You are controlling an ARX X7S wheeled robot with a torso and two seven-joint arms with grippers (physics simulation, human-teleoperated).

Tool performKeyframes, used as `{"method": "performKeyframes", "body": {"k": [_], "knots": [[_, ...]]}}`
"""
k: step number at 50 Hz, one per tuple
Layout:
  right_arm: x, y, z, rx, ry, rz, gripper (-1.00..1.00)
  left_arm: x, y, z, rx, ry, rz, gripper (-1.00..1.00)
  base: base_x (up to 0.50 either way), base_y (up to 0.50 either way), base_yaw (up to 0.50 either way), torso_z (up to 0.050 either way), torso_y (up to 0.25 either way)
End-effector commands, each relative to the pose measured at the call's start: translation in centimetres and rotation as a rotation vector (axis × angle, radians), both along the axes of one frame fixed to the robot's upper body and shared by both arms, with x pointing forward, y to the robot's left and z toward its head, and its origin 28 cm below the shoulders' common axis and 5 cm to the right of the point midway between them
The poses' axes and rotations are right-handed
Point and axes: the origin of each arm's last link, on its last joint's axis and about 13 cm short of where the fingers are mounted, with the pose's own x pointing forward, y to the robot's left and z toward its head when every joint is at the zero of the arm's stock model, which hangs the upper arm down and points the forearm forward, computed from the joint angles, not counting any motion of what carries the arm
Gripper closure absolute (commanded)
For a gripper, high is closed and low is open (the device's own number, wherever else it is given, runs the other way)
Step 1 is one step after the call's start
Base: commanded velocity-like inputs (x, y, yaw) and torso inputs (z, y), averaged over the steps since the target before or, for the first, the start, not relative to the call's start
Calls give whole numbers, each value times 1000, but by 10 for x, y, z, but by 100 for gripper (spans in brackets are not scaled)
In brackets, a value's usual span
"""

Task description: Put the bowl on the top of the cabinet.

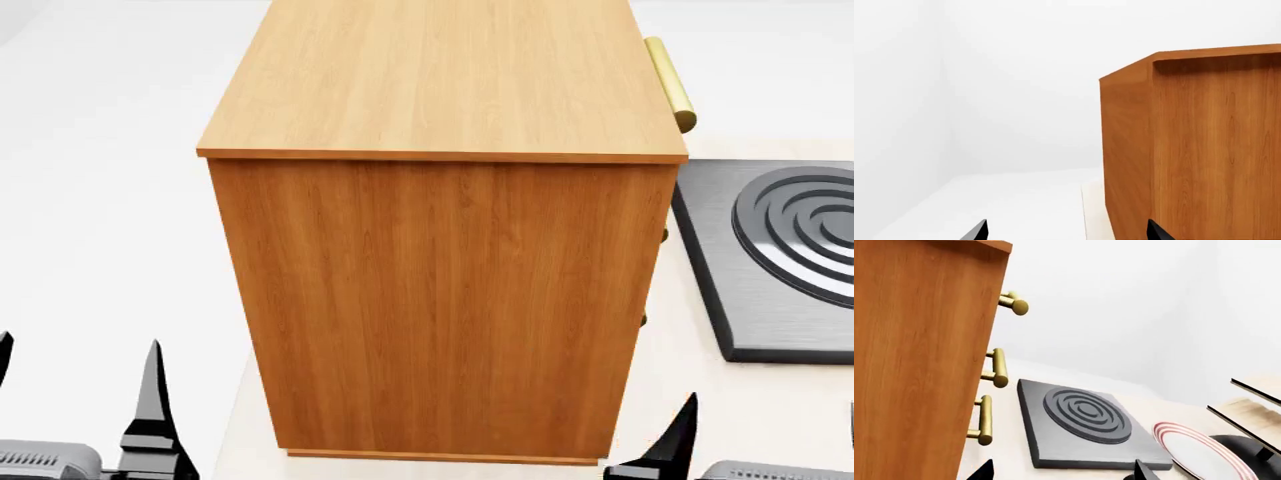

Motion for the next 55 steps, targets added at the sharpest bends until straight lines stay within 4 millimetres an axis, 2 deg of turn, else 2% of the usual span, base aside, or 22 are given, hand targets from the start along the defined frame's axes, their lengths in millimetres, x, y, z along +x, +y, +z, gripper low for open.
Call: {"method": "performKeyframes", "body": {"k": [1, 10, 17, 40, 55], "knots": [[-21, -15, 10, -45, 110, -41, -100, 1, 0, -2, 1, 3, 1, -100, 0, 0, 0, 0, 0], [-33, -23, 12, -81, 160, -73, -100, 0, 0, -2, 1, 5, 5, -100, 0, 0, 0, 0, 0], [-37, -27, 6, -103, 197, -75, -100, 0, -1, -2, 2, 5, 2, -100, 0, 0, 0, 0, 0], [-39, -38, -19, -130, 317, -66, -100, -1, -3, -2, 9, 3, 2, -100, 0, 0, 0, 0, 0], [-38, -50, -25, -146, 353, -55, -100, -1, -3, -2, 11, 3, 3, -100, 0, 0, 0, 0, 0]]}}
